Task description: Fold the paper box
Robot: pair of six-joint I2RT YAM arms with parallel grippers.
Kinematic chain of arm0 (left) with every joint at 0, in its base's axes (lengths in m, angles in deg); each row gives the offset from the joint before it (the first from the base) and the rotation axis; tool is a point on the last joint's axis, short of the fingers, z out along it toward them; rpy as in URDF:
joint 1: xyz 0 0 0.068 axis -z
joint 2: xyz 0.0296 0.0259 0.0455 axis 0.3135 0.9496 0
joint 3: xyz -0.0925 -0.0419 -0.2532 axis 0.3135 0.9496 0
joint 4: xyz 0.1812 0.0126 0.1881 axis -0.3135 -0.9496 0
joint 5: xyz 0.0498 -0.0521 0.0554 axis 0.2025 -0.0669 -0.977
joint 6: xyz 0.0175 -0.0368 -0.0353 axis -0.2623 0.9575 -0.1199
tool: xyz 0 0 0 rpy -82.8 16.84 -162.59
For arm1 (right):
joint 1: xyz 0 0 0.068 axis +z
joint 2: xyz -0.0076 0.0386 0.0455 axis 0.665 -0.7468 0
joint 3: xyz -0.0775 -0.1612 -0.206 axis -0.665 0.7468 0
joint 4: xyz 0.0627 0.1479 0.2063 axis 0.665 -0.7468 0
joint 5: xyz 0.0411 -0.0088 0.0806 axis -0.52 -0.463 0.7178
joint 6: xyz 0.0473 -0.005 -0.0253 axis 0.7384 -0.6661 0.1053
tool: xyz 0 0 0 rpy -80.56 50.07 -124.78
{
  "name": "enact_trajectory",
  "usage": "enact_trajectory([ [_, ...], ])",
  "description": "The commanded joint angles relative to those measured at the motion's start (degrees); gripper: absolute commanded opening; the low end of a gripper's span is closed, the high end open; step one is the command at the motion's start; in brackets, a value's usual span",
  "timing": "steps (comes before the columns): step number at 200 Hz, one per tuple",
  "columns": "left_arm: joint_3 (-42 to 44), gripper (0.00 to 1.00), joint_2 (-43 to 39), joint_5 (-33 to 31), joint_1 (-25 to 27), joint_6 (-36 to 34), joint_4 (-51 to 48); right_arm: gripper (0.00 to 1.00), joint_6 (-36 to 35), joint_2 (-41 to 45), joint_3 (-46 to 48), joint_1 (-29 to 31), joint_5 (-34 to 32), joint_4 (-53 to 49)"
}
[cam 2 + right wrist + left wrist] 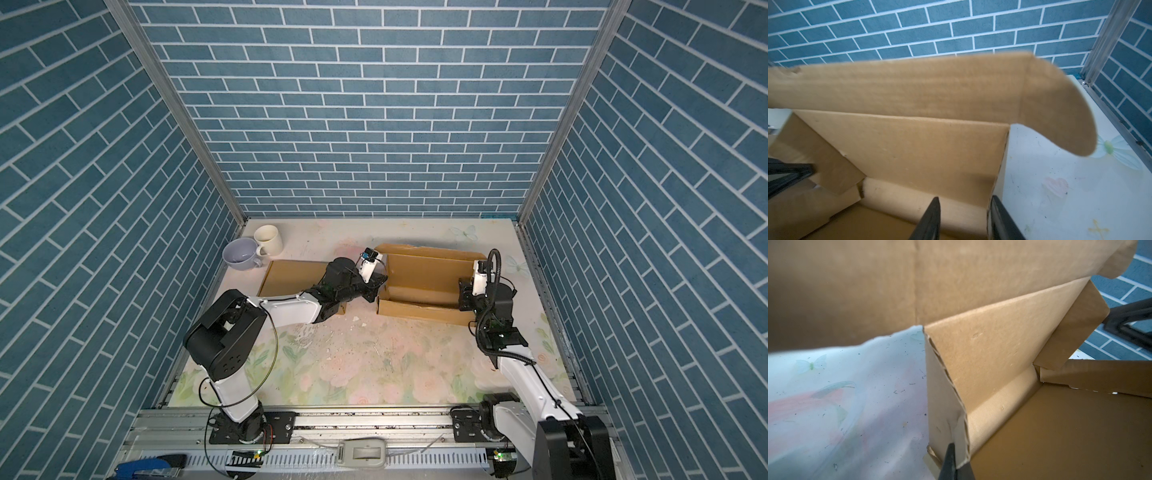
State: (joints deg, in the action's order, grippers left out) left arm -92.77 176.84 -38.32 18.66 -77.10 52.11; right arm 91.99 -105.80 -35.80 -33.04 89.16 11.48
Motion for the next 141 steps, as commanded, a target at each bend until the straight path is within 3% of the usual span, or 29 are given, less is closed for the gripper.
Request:
enact_trajectory([
  [1,2.01,0.0,0.11,-0.44,0.69,-1.31,-3.53,0.45,-5.58,4.39,-6.55,-0.55,5.94,-17.47],
  [41,2.58,0.0,0.13,-0.67,0.69,-1.81,-3.15,0.52,-14.0,4.75,-20.45,-0.63,8.49,-36.37],
  [73,2.52,0.0,0.38,-0.57,0.69,-1.82,-2.73,0.64,-25.12,-7.44,-37.54,-0.33,10.01,-50.01],
  [141,2.61,0.0,0.4,-0.49,0.69,-1.96,-2.62,0.66,-43.46,-31.95,-64.05,2.82,8.94,-62.53],
])
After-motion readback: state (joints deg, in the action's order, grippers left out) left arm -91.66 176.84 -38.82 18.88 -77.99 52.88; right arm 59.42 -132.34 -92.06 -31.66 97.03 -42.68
